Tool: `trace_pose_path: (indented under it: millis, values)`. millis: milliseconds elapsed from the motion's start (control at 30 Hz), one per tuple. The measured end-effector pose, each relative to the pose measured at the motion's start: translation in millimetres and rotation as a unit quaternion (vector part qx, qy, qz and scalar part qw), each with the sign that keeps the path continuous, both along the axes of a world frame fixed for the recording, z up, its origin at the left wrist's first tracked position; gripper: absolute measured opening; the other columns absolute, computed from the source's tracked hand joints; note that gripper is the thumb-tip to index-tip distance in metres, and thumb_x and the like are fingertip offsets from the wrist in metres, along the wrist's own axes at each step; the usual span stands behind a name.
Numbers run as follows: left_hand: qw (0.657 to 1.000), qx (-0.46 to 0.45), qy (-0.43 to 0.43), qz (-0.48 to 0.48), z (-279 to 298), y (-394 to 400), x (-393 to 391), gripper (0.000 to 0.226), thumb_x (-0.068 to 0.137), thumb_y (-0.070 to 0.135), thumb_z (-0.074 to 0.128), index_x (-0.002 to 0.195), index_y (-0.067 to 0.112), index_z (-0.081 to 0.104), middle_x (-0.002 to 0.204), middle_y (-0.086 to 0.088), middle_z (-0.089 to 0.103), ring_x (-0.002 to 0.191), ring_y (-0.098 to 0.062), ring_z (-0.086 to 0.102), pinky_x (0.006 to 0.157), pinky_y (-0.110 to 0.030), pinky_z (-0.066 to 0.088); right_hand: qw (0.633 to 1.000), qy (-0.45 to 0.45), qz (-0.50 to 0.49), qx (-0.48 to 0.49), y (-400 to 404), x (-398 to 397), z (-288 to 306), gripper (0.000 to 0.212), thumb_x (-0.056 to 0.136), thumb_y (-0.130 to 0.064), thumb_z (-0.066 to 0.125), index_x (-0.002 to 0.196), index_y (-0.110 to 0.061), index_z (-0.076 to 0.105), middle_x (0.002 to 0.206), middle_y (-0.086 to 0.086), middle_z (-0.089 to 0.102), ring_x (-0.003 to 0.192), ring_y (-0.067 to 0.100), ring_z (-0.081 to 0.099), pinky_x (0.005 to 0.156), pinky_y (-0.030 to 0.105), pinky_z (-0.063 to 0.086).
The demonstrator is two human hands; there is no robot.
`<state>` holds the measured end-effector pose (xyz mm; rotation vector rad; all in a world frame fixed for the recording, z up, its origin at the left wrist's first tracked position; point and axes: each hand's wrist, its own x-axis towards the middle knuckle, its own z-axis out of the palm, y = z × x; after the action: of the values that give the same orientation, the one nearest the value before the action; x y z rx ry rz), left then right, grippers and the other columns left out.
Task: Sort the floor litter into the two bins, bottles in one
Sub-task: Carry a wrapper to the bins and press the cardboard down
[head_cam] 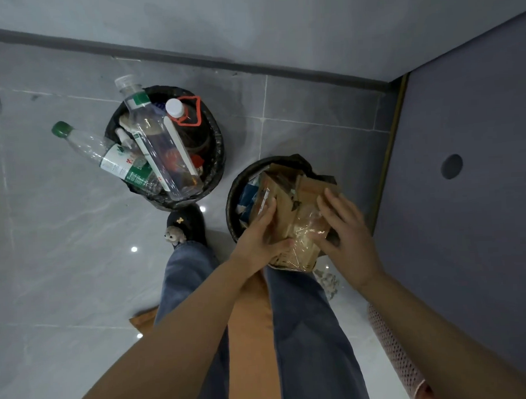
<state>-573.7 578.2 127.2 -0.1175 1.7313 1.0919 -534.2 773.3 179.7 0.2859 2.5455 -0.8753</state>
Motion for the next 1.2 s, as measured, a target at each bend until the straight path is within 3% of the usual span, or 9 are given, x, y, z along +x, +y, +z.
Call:
trace_pose_path:
  millis: [100, 367, 600, 767, 900, 967, 1067, 1133, 1200]
  values:
    - [1.0, -0.01, -0.012, -0.011, -5, -3, 0, 0.096, 0.081, 0.031, 0.073, 0.151, 0.04, 0.007, 0.157, 0.005, 0.023, 0.142, -0.015, 0.026, 0.118, -0.036, 0.024, 0.997, -0.074, 0.007, -0.027, -2, -2, -21, 0.074, 0.087, -0.042, 0.063, 0.149, -0.026, 0.027, 0.154, -0.008, 0.027, 0.143, 0.013, 0.017, 0.114, 0.028, 0.018]
    - [0.997, -0.026, -0.07, 0.011, -32, -12, -22, 0.091, 0.082, 0.029, 0.073, 0.15, 0.044, 0.013, 0.142, 0.0, 0.047, 0.131, -0.019, 0.045, 0.11, -0.043, 0.037, 0.988, -0.143, 0.011, -0.05, -11, -48, -47, 0.067, 0.082, -0.031, 0.07, 0.142, -0.023, 0.04, 0.141, -0.003, 0.046, 0.13, 0.018, 0.039, 0.105, 0.031, 0.034]
    - [0.995, -0.035, -0.078, 0.053, -57, -4, -38, 0.08, 0.085, 0.031, 0.069, 0.15, 0.039, 0.022, 0.135, 0.0, 0.054, 0.122, -0.02, 0.052, 0.106, -0.044, 0.042, 0.985, -0.16, -0.043, -0.045, -20, -76, -76, 0.059, 0.083, -0.023, 0.07, 0.137, -0.021, 0.046, 0.134, -0.001, 0.052, 0.119, 0.018, 0.051, 0.089, 0.023, 0.034]
    - [0.995, -0.044, -0.066, 0.065, -70, 11, -38, 0.081, 0.083, 0.04, 0.068, 0.148, 0.044, 0.021, 0.135, -0.001, 0.053, 0.123, -0.023, 0.051, 0.105, -0.048, 0.043, 0.98, -0.18, -0.054, -0.06, -3, -82, -96, 0.058, 0.082, -0.026, 0.071, 0.135, -0.023, 0.048, 0.13, 0.0, 0.054, 0.117, 0.02, 0.052, 0.097, 0.034, 0.042]
    - [0.994, -0.045, -0.076, 0.059, -59, 12, -31, 0.084, 0.083, 0.04, 0.069, 0.148, 0.048, 0.016, 0.138, 0.0, 0.05, 0.125, -0.022, 0.049, 0.107, -0.047, 0.041, 0.99, -0.136, -0.033, -0.017, -2, -59, -88, 0.068, 0.083, -0.036, 0.069, 0.143, -0.024, 0.039, 0.141, -0.002, 0.042, 0.122, 0.019, 0.048, 0.098, 0.038, 0.044]
    - [0.995, -0.041, -0.078, 0.05, -50, 12, -25, 0.088, 0.084, 0.034, 0.07, 0.148, 0.048, 0.012, 0.141, 0.001, 0.048, 0.128, -0.02, 0.047, 0.108, -0.045, 0.04, 0.995, -0.077, -0.063, -0.02, 1, -37, -77, 0.062, 0.085, -0.039, 0.065, 0.14, -0.024, 0.042, 0.137, -0.004, 0.041, 0.12, 0.015, 0.046, 0.094, 0.033, 0.046]
    - [0.995, -0.034, -0.071, 0.059, -40, 9, -14, 0.091, 0.085, 0.025, 0.07, 0.15, 0.044, 0.01, 0.144, 0.005, 0.044, 0.13, -0.018, 0.044, 0.11, -0.044, 0.039, 0.975, 0.023, -0.219, -0.005, 10, -11, -70, 0.034, 0.096, -0.028, 0.049, 0.128, -0.02, 0.056, 0.12, 0.001, 0.05, 0.108, 0.019, 0.053, 0.083, 0.03, 0.048]
    - [0.996, -0.033, -0.062, 0.053, -40, 7, -10, 0.092, 0.084, 0.026, 0.07, 0.15, 0.044, 0.009, 0.145, 0.006, 0.043, 0.132, -0.016, 0.043, 0.11, -0.045, 0.039, 0.961, -0.01, -0.277, 0.015, 18, -7, -82, 0.033, 0.095, -0.015, 0.049, 0.127, -0.017, 0.058, 0.116, 0.008, 0.052, 0.104, 0.025, 0.055, 0.081, 0.029, 0.045]
    - [0.996, -0.031, -0.063, 0.053, -38, 8, -8, 0.092, 0.084, 0.027, 0.071, 0.15, 0.045, 0.01, 0.146, 0.007, 0.043, 0.132, -0.015, 0.042, 0.11, -0.045, 0.038, 0.968, -0.095, -0.234, 0.0, 23, -11, -95, 0.038, 0.09, -0.018, 0.057, 0.128, -0.019, 0.056, 0.119, 0.008, 0.054, 0.107, 0.024, 0.055, 0.084, 0.029, 0.045]
